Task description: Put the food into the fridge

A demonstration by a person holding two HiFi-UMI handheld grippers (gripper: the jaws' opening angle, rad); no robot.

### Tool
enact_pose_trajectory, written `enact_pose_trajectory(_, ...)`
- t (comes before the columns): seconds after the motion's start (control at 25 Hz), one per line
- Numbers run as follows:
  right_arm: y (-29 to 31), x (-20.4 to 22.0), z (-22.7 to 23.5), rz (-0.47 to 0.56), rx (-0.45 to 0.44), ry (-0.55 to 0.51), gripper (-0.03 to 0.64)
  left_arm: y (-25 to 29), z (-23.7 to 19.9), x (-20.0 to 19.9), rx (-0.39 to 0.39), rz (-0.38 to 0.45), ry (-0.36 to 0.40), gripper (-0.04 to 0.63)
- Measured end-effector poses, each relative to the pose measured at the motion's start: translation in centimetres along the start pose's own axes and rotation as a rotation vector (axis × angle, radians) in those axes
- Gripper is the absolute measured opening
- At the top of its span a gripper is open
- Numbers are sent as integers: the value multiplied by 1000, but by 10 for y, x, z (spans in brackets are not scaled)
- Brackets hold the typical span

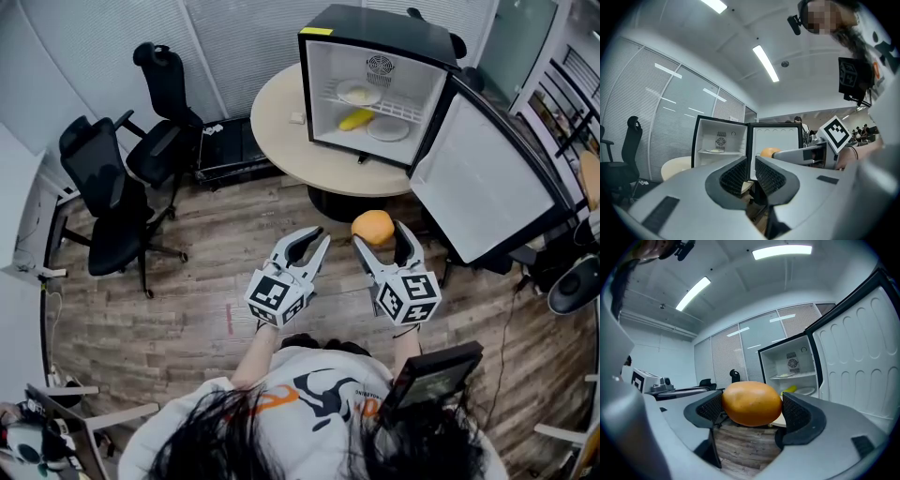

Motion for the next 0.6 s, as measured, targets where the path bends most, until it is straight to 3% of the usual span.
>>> enact_pose_trajectory(0.6,14,12,22,-33,-40,29,393,20,-3,16,-30,-42,0,49)
Point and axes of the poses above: the fingertips, and each gripper's own axes: y forward along the fingers, z to its right, x out of its underside, the point moved 2 cm from there along -y, backward along the fingers, and after that the axes turned 9 degrees about z, right-handed, at the moved point
